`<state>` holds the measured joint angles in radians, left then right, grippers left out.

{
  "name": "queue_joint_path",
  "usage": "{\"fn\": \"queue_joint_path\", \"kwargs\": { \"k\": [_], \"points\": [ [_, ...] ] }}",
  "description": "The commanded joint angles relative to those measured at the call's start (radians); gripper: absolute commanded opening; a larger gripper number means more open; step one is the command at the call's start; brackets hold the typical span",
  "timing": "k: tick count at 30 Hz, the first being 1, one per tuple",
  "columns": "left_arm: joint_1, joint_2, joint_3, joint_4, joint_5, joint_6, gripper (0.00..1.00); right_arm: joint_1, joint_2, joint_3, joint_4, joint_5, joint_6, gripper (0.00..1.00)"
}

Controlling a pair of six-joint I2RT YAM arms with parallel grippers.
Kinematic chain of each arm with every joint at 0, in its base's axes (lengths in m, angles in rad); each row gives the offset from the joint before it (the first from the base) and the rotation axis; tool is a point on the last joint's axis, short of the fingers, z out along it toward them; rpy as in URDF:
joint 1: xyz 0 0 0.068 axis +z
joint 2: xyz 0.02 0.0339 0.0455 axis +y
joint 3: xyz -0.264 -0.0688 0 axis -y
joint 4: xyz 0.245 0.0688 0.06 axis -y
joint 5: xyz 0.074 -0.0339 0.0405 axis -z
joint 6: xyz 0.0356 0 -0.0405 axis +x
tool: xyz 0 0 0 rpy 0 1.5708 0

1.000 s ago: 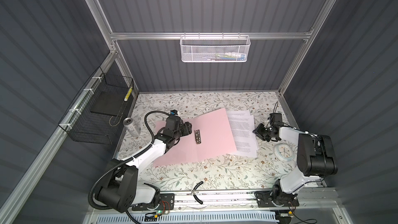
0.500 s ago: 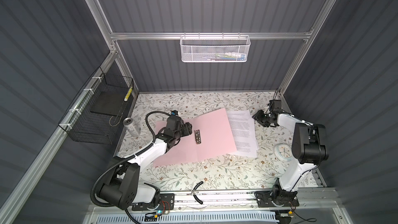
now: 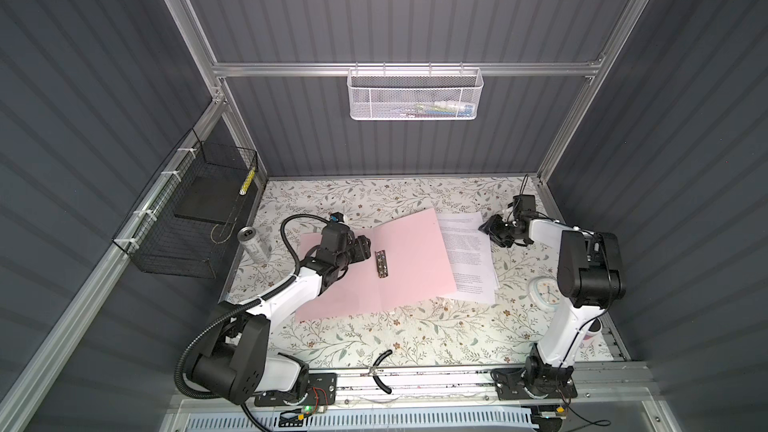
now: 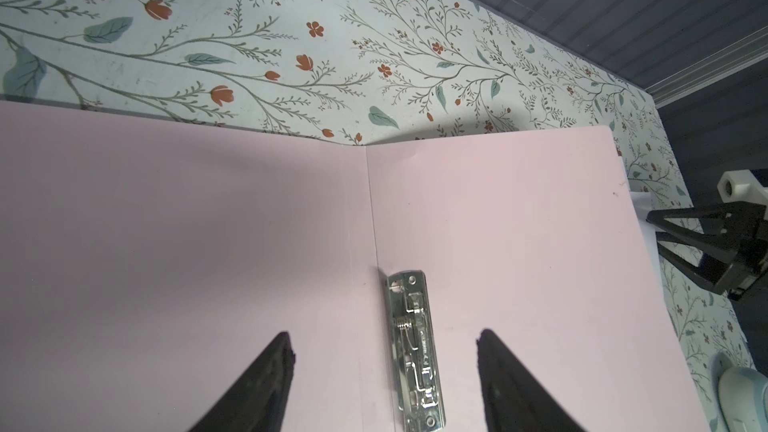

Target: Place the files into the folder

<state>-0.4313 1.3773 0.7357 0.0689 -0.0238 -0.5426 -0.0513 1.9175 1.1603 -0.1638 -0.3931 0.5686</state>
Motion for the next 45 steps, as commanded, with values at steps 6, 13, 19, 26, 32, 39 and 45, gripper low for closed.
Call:
{"fn": "queue_joint_path", "kwargs": {
  "k": [6,13,19,26,32,39,45],
  "points": [
    [-0.004,0.002,-0.013,0.009,0.010,-0.003,0.71,0.051,-0.048,0.044,-0.049,0.089,-0.024,0.50],
    [-0.004,0.009,-0.007,0.005,0.011,-0.002,0.71,0.096,-0.060,0.083,-0.164,0.227,-0.062,0.51],
    [-0.004,-0.007,0.002,-0.014,0.018,0.013,0.72,0.102,-0.244,-0.079,-0.205,0.256,-0.058,0.54],
    [-0.004,-0.018,-0.006,-0.020,0.025,0.021,0.72,0.103,-0.570,-0.401,-0.247,0.163,-0.012,0.55],
    [-0.004,-0.005,-0.013,-0.001,0.051,0.013,0.72,0.102,-0.719,-0.551,-0.277,0.129,0.046,0.51],
    [-0.004,-0.002,-0.028,0.016,0.067,0.003,0.72,0.102,-0.693,-0.622,-0.276,0.091,0.060,0.51],
    [-0.004,0.002,-0.031,0.016,0.065,0.004,0.72,0.102,-0.646,-0.636,-0.259,0.076,0.059,0.51]
  ]
}}
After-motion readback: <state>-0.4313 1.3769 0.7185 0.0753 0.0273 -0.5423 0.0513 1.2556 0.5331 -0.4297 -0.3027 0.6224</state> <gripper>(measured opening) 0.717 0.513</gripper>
